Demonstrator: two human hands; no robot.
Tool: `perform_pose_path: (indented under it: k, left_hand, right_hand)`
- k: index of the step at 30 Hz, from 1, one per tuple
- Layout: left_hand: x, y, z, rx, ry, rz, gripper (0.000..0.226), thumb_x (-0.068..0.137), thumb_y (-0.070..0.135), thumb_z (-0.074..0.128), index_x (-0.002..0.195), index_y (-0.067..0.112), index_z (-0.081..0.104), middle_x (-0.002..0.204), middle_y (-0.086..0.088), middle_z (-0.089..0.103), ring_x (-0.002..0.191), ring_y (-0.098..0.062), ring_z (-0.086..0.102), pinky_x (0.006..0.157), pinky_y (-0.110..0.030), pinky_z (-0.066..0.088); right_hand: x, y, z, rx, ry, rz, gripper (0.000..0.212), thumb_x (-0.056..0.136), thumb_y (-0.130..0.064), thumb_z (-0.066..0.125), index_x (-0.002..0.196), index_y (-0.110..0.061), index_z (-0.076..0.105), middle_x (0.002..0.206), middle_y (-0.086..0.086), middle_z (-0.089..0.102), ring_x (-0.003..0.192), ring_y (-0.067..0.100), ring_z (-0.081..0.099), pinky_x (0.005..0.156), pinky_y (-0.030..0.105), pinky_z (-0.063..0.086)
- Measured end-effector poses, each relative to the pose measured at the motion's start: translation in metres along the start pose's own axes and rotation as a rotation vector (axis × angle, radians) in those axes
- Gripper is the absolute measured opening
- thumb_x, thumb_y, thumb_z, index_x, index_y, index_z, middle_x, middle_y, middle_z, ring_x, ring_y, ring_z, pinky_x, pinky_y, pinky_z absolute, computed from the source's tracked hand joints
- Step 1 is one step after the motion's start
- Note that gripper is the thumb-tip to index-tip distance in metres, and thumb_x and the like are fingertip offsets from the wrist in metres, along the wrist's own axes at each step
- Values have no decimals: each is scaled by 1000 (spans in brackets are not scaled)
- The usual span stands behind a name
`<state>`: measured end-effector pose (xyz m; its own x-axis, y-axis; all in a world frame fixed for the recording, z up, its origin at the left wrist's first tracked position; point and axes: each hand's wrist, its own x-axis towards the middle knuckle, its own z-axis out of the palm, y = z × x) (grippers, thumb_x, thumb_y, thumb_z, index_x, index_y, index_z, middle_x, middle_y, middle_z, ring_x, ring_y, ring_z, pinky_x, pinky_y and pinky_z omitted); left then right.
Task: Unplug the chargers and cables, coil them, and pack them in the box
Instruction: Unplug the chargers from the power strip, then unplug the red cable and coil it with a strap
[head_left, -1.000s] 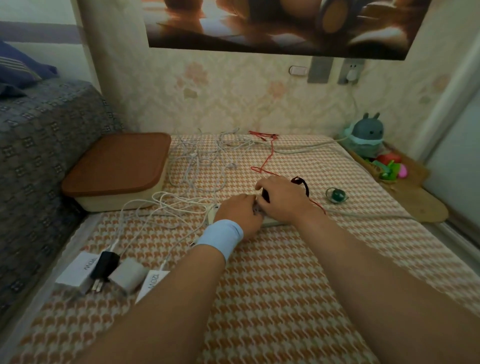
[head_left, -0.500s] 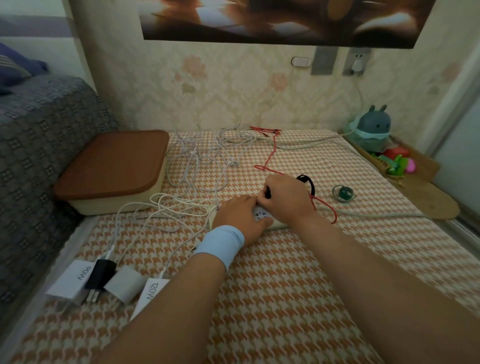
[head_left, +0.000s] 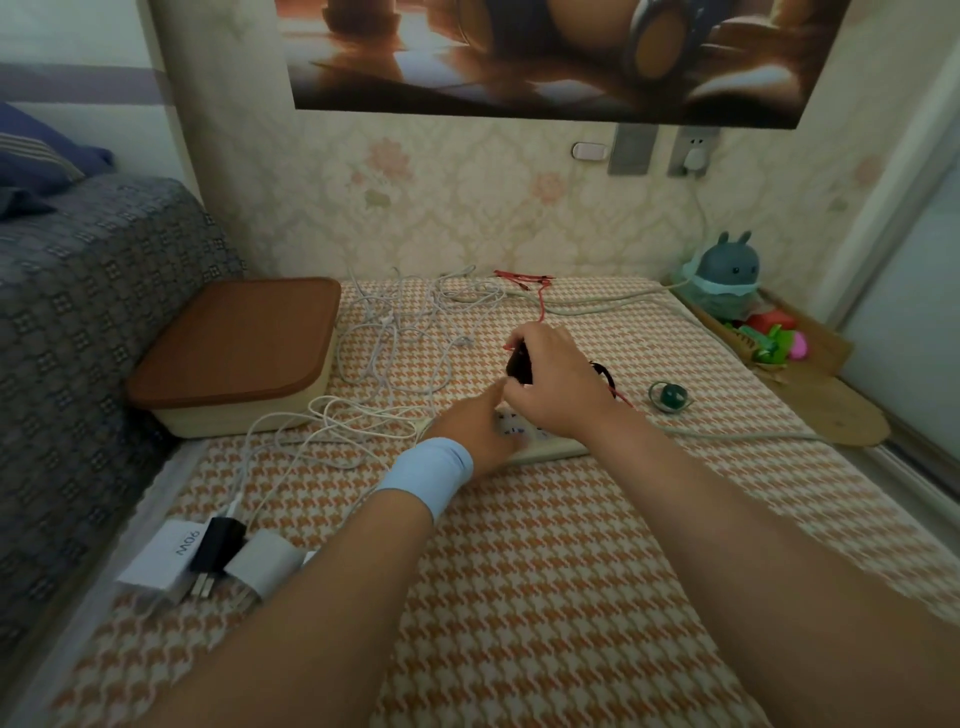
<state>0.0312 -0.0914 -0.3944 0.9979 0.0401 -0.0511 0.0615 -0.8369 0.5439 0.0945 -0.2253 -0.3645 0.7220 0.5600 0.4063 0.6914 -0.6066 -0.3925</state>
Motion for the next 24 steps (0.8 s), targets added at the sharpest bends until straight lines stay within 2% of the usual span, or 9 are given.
perform_pose_path:
  k: [2,4,6,9,12,15,17,20,24]
  left_hand:
    - [-9,8,-11,-121,110,21,77,89,33,63,152,36,20,140,7,50,115,-23,58,87,-40,53]
    - [-21,17,-20,-283,232,75,72,85,23,67,148,34,32,140,4,52,122,-21,55,94,-40,51]
    - [-37,26,-26,-350,254,105,61,82,14,70,136,29,46,129,0,60,116,-22,58,90,-35,51]
    - [-64,28,-33,-237,153,63,50,82,17,72,128,25,54,119,-4,64,105,-25,62,85,-33,50]
    - [-90,23,-42,-43,55,26,36,85,24,70,120,24,60,112,-3,66,97,-24,63,78,-32,51]
    - [-112,19,-47,19,0,11,24,83,20,70,105,28,62,108,-2,66,93,-22,62,78,-33,53]
    - [-124,19,-49,17,-104,5,33,84,17,67,111,32,56,111,-3,63,94,-25,61,78,-35,55]
    - [-135,24,-50,98,-288,-19,52,85,15,63,131,36,50,130,0,52,108,-27,57,86,-37,54]
    - [-141,31,-48,310,-467,-116,38,90,40,62,126,28,62,134,1,55,117,-23,53,100,-37,47]
  right_hand:
    - [-3,-10,-12,34,-71,28,36,82,-5,60,116,-13,50,111,2,46,107,23,40,85,37,43]
    - [-11,-23,-20,49,-148,42,42,78,6,60,115,-13,54,110,3,44,103,22,43,84,37,44]
    - [-23,-33,-25,67,-178,46,43,78,9,63,116,-11,59,111,4,44,100,23,48,85,36,46]
    - [-51,-45,-26,107,-140,36,32,82,2,67,104,-18,57,104,1,51,93,23,51,76,37,44]
    - [-79,-52,-31,197,-237,131,41,85,-13,75,111,-26,46,102,-5,53,88,22,58,67,33,48]
    - [-102,-49,-35,17,-455,250,49,84,-15,73,126,-30,53,123,-7,57,108,20,61,89,40,57]
    - [-113,-49,-37,-66,-531,259,39,88,-16,69,125,-26,65,127,-3,64,109,19,62,93,39,56]
    - [-123,-59,-38,-53,-527,242,26,95,-11,62,115,-19,75,120,1,70,106,18,64,92,35,55]
    - [-133,-69,-38,72,-671,262,18,95,-16,68,107,-21,80,109,-2,75,99,18,69,89,37,59]
